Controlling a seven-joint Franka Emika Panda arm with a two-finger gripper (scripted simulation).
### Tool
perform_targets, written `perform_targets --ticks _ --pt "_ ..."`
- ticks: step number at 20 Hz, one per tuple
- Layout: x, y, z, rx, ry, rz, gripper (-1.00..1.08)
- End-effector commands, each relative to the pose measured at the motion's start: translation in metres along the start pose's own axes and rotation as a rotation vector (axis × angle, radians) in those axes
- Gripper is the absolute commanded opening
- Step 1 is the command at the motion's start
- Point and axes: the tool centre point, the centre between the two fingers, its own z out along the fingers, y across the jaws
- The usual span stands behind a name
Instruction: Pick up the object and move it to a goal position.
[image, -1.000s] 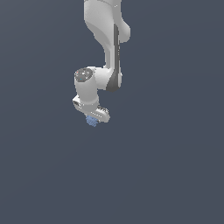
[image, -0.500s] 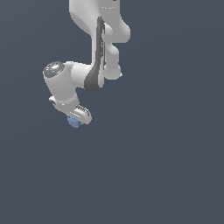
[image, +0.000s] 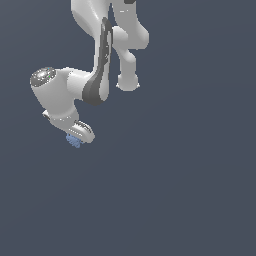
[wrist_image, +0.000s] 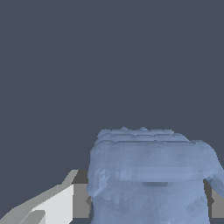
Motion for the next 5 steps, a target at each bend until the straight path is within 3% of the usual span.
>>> perform_targets --ticks 1,5 --pt "0.0029 0.0014 -0.0015 0.0 0.0 -0.001 -1.0" --pt "0.0028 0.0005 -0.001 0.0 0.0 -0.001 -1.0"
